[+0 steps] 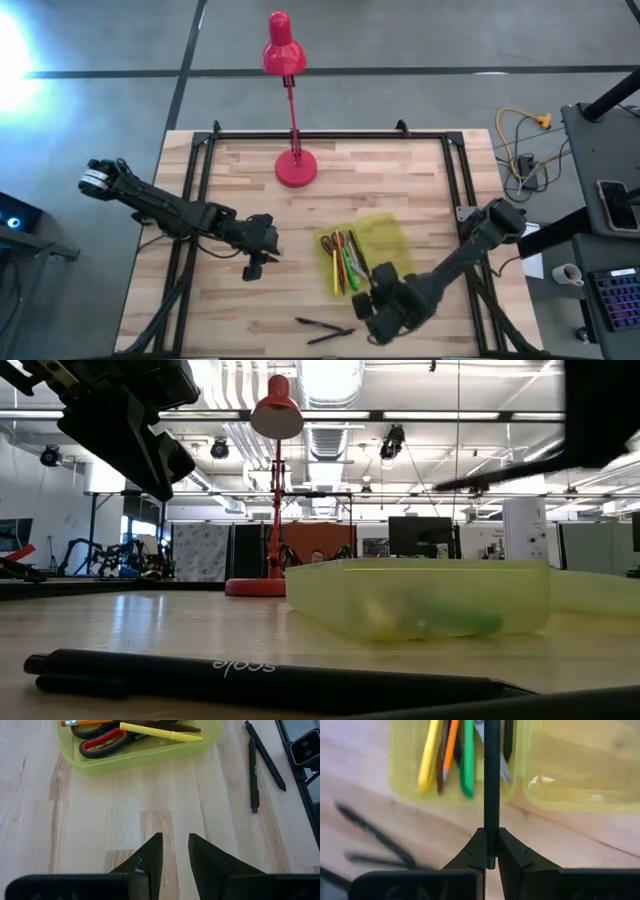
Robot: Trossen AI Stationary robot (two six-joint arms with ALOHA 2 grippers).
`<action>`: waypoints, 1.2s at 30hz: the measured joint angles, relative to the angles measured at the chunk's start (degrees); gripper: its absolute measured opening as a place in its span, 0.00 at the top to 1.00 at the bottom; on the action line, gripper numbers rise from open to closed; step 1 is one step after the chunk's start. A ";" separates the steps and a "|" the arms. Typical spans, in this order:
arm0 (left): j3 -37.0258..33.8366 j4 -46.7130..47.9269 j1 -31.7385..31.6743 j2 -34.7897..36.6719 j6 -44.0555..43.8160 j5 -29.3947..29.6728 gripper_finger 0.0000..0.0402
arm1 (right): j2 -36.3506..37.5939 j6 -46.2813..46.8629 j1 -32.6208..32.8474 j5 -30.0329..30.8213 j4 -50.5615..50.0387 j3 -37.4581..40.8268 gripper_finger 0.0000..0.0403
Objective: Pick & place school supplies into a supply box
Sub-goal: Put the black pen into the yellow supply box
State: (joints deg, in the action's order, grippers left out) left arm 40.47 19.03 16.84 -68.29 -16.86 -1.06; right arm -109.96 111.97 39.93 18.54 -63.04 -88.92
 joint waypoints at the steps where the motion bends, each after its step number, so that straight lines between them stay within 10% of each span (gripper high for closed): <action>1: 0.00 0.01 0.00 0.00 0.00 0.00 0.81 | 0.37 1.15 -0.84 0.14 1.79 1.21 0.97; 18: 0.00 0.00 0.02 0.00 -0.02 0.00 0.81 | 1.21 -12.00 -15.20 -9.07 21.51 15.36 0.96; 36: -0.02 -1.22 0.52 0.00 -4.76 -0.78 0.81 | 2.13 -20.51 -14.95 -3.17 18.09 11.20 0.61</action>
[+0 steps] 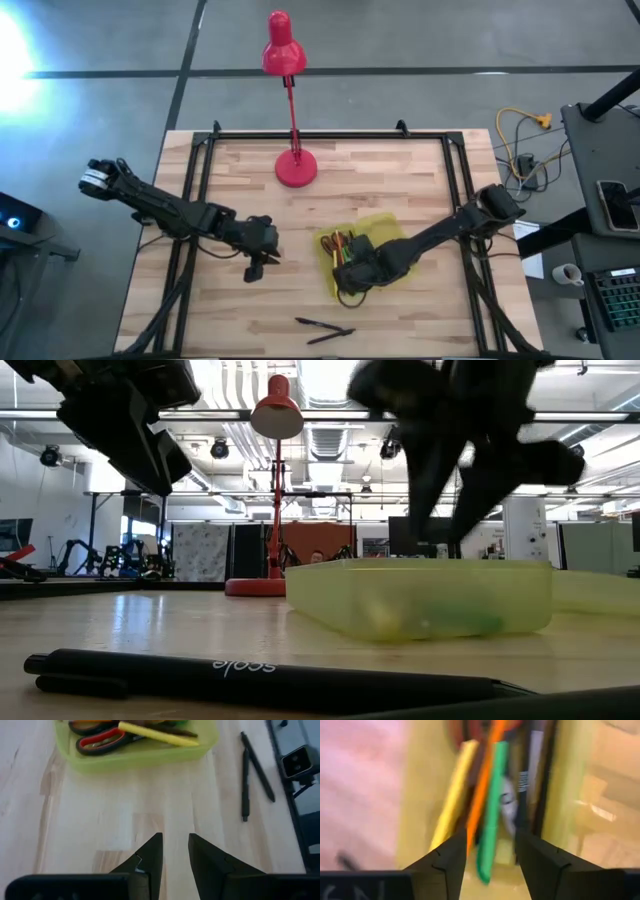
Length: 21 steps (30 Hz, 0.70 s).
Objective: Pick & place school supplies into a supply box
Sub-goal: Put the black pen into the yellow supply box
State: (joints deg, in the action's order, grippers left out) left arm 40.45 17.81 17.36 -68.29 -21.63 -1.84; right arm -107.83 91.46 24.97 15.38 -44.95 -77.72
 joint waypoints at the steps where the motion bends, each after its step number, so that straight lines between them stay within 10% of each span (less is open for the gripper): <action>1: 0.00 -0.56 0.14 0.00 0.00 -0.34 0.81 | 0.09 -3.18 0.52 0.11 -0.22 -0.95 0.60; 8: 0.00 -10.72 2.65 -1.47 6.03 -3.74 0.81 | 0.09 -15.06 5.41 0.11 -6.03 -6.32 0.60; 21: 9.09 -12.73 9.55 -19.16 6.40 -3.71 0.81 | 1.59 14.87 20.01 2.82 -22.39 -4.80 0.64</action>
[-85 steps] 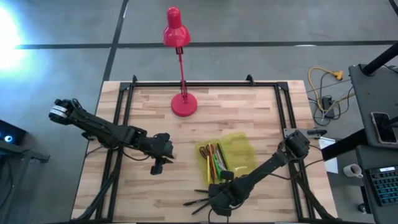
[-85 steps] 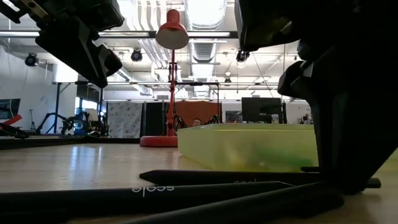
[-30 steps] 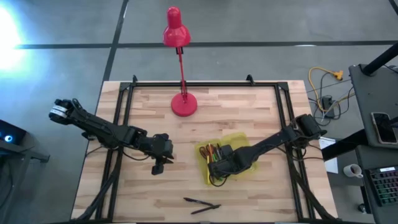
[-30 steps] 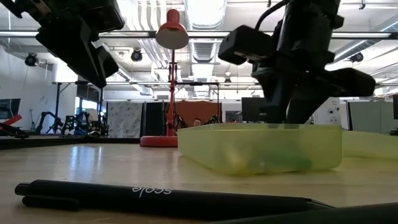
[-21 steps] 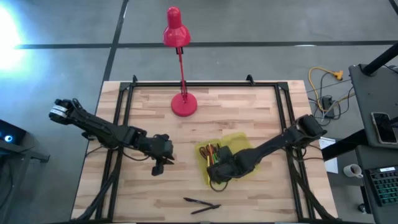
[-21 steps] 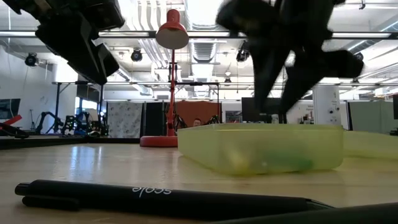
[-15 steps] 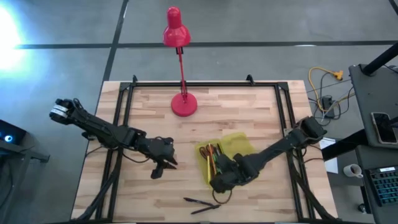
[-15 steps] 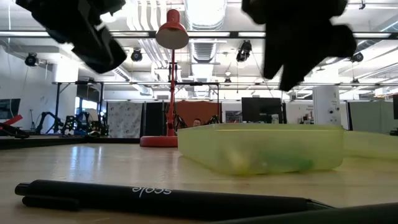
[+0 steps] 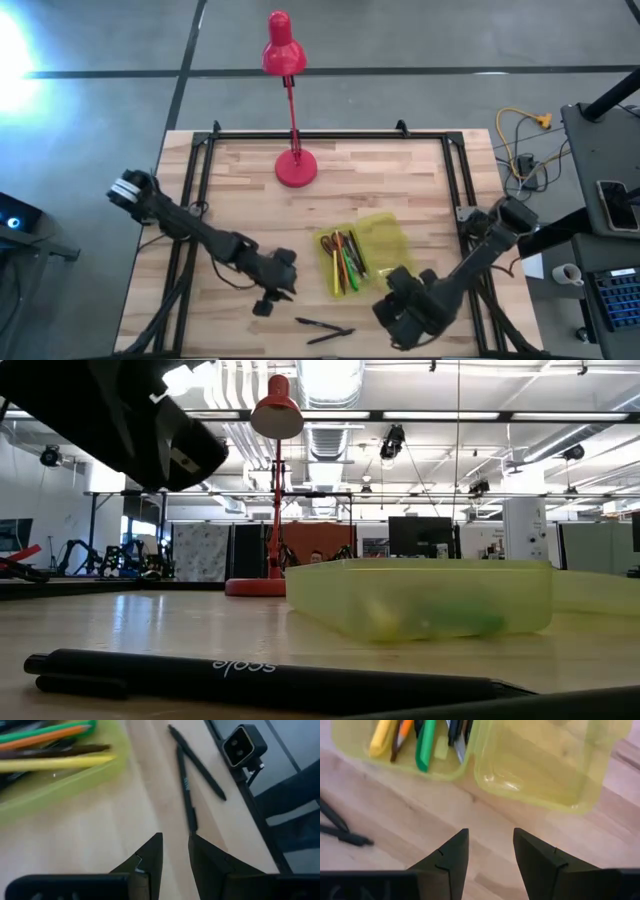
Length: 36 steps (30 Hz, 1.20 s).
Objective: Pick & place school supplies into a supply box
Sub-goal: Put the black pen into the yellow supply box
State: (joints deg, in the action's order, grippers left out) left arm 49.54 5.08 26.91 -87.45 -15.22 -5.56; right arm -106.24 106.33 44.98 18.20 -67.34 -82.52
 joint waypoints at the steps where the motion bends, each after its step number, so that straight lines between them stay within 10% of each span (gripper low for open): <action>1: 1.47 -0.05 0.57 -1.75 0.36 0.04 0.81 | 0.00 0.01 0.64 0.00 0.00 0.14 0.64; 14: 21.84 10.04 3.58 -18.87 1.00 0.12 0.81 | 0.07 0.64 7.32 1.39 0.07 2.67 0.68; 36: 25.36 9.53 6.09 -30.46 2.68 13.74 0.81 | 0.11 14.79 14.27 3.02 0.05 7.54 0.73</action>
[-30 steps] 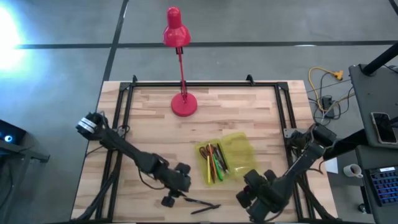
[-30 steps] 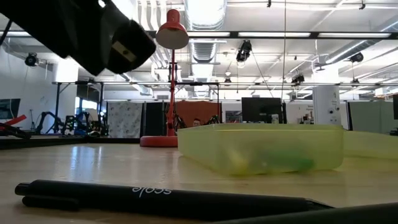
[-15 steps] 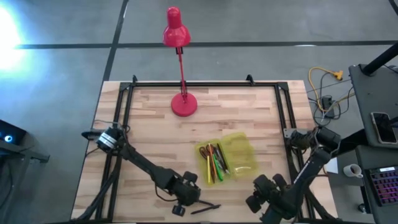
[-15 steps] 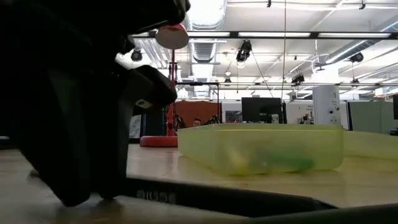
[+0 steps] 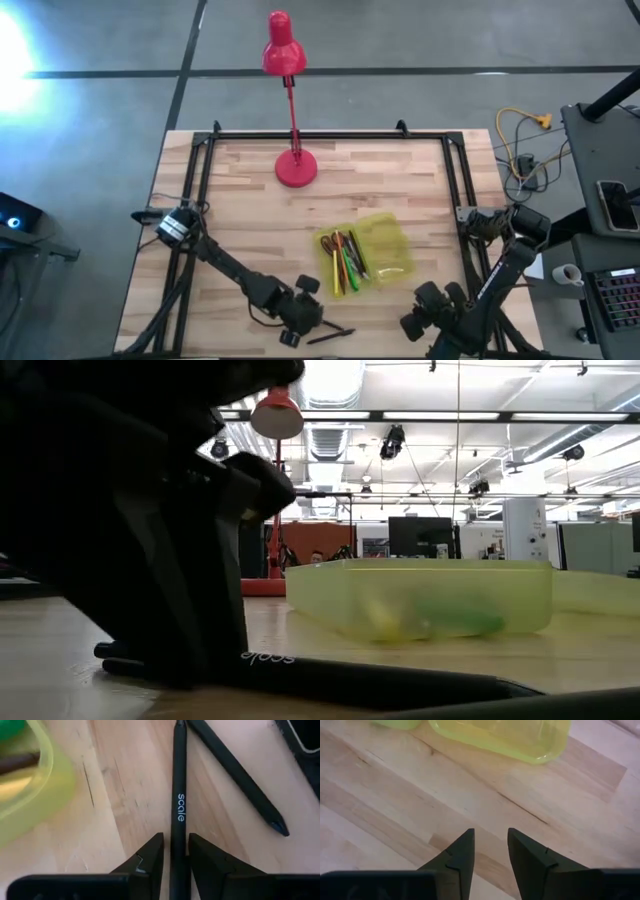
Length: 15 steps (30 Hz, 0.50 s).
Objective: Pick & place school supplies into a supply box
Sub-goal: Put the black pen into the yellow supply box
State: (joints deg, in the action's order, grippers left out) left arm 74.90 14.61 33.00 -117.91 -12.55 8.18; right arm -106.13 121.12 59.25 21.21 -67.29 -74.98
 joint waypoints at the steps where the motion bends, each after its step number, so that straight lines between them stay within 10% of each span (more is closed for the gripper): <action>1: 0.15 0.01 0.33 -0.69 1.53 1.98 0.81 | 0.00 0.00 -0.01 0.00 -0.02 0.04 0.73; 9: 0.30 1.81 1.11 -2.97 8.65 10.02 0.95 | 0.00 0.23 0.00 -0.20 0.06 0.06 0.76; 15: 0.06 3.58 -1.97 -2.57 10.53 -9.01 0.97 | 0.00 0.24 0.12 -0.24 0.05 0.06 0.78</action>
State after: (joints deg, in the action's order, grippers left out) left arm 74.96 18.19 31.03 -120.48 -2.01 -0.83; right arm -106.13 121.36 59.37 20.97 -67.23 -74.91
